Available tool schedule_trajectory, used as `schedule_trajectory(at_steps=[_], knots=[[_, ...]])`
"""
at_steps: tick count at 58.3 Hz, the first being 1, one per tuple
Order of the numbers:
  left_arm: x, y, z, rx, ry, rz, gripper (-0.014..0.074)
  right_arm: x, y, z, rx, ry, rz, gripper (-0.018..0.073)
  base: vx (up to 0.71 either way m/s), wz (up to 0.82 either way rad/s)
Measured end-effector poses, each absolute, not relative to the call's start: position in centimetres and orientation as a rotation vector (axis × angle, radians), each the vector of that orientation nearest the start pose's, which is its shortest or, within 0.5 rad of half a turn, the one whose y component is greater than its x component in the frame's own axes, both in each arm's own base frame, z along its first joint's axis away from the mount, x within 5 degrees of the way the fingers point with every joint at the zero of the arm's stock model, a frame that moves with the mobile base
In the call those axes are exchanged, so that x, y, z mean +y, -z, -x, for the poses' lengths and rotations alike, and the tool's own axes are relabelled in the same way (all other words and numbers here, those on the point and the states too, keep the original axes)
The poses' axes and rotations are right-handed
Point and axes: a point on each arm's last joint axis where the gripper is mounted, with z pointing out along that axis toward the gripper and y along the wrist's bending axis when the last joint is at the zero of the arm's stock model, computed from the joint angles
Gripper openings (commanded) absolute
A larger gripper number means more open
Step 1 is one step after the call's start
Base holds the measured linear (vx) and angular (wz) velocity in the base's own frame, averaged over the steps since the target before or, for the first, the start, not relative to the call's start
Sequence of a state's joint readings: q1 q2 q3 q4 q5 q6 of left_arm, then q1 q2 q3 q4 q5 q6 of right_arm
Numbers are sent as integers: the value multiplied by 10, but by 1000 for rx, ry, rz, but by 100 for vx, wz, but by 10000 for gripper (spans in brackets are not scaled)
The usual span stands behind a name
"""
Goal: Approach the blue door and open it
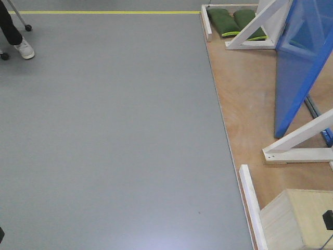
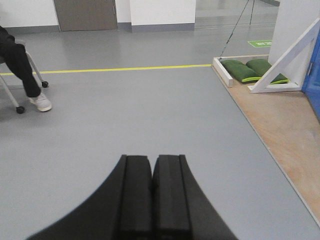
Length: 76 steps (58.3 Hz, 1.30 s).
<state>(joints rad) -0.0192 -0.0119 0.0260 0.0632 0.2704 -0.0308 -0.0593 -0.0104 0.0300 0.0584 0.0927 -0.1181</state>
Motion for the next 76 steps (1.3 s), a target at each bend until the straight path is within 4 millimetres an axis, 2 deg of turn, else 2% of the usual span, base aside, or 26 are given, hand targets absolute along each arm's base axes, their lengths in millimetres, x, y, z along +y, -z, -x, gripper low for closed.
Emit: schedule_trajectory(at_steps=[76], knots=[[0,-181,-55,1767,-23,-31,73,-3,-195,-57,1596,88,5,12,41,-4]])
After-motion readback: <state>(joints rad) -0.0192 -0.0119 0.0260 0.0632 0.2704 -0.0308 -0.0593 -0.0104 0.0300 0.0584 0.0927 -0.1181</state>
